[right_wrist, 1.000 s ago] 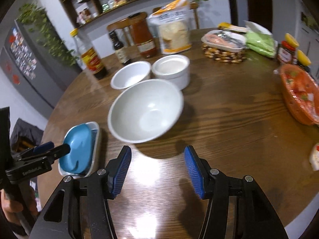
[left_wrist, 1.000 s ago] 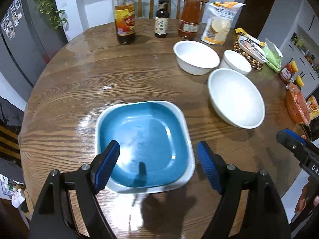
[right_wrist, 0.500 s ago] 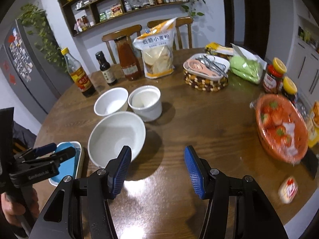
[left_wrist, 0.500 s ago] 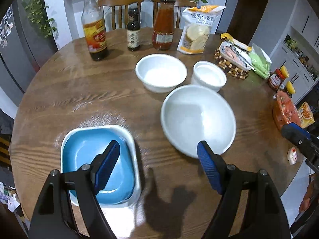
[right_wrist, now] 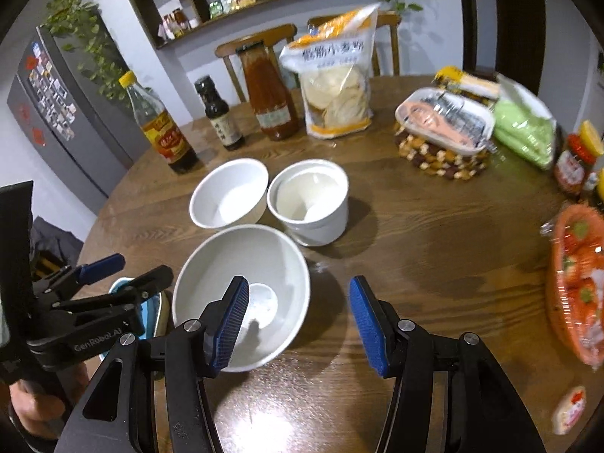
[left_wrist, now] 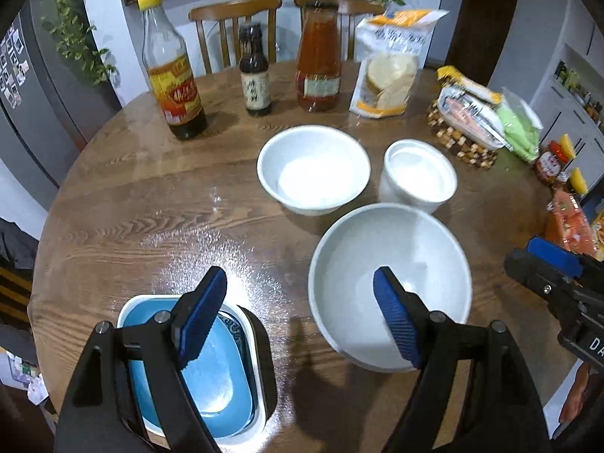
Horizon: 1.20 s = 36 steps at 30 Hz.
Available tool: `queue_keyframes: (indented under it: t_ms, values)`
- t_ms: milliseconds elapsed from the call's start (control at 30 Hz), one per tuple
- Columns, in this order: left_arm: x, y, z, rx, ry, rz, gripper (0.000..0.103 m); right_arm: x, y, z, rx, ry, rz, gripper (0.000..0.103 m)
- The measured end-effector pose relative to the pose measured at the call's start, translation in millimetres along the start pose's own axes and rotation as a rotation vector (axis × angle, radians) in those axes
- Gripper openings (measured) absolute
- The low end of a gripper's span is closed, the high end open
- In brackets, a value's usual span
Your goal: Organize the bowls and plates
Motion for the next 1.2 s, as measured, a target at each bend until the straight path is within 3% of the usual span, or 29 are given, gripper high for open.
queue_keyframes:
  t_ms: [267,600,700,867,1033,1200]
  values:
    - [-3,-41,3,0.017,0.008,0.089,0.080,-7,-30,-7,0.020,-0.019,0.059,0.056]
    - [-2,-64,-7,0.029,-0.026,0.138,0.076,2,-60,-14,-0.056,-0.042,0.152,0.056]
    - [-2,-70,-9,0.035,-0.035,0.154,0.062,5,-66,-12,-0.048,-0.029,0.166,0.053]
    - [-2,-77,-15,0.058,-0.048,0.178,0.035,7,-70,-8,-0.043,-0.012,0.180,0.029]
    - [-1,-78,-23,0.072,-0.068,0.178,0.025,8,-71,-6,-0.032,0.000,0.186,0.015]
    - [-1,-77,-24,0.073,-0.068,0.172,0.024,9,-73,-6,-0.025,-0.011,0.189,0.013]
Point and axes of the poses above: each gripper's, at about its wrist camera, not at the fingertips, and y roughly against the way its jaws point, z to its left, x to its underside, the point moved 6 cm from there along -y, roughly the way its jaws point, and after that the axes turned 15 degrees about z, right-handed, at the moved point
